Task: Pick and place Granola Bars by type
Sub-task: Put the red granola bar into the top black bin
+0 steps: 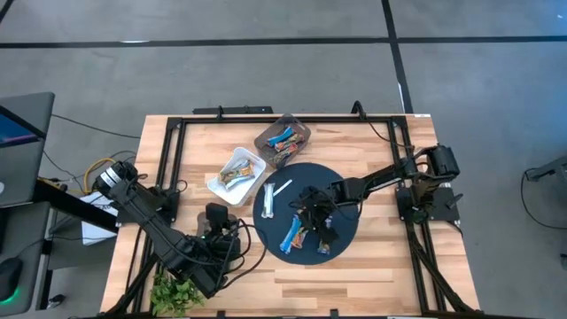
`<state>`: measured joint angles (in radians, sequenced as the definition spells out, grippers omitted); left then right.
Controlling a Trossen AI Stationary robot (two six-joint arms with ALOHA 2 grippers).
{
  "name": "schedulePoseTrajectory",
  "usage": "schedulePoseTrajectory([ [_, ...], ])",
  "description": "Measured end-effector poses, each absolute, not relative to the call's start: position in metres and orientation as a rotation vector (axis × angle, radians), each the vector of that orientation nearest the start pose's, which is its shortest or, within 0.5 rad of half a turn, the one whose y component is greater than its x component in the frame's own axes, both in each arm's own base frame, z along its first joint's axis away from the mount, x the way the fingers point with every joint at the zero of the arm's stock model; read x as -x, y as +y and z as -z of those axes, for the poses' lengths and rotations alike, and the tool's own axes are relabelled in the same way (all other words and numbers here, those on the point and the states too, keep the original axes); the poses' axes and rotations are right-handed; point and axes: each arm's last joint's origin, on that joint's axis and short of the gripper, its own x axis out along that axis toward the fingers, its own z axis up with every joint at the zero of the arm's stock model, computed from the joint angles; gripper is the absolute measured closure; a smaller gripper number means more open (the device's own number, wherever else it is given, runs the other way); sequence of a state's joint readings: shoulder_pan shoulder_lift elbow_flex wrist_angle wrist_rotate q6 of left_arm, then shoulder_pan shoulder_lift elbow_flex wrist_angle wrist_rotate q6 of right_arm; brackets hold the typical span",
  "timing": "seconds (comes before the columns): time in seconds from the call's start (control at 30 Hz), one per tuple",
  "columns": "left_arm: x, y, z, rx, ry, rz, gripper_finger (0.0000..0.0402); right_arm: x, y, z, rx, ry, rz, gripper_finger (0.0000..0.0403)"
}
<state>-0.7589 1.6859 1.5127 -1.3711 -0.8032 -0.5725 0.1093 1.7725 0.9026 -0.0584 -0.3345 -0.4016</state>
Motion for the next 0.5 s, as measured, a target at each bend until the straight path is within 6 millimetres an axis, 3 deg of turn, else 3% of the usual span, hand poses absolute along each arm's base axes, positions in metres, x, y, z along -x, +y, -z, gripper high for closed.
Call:
schedulePoseTrajectory([
  [0.23, -0.235, -0.194, -0.295, -0.565, 0.997, -0.335, 0.0221, -0.342, 0.046, -0.158, 0.324, 0.872, -0.6, 0.0379],
  [0.5, -0.232, -0.198, -0.295, -0.562, 0.986, -0.329, 0.0226, -0.357, 0.029, -0.185, 0.384, 0.876, -0.524, 0.0381],
])
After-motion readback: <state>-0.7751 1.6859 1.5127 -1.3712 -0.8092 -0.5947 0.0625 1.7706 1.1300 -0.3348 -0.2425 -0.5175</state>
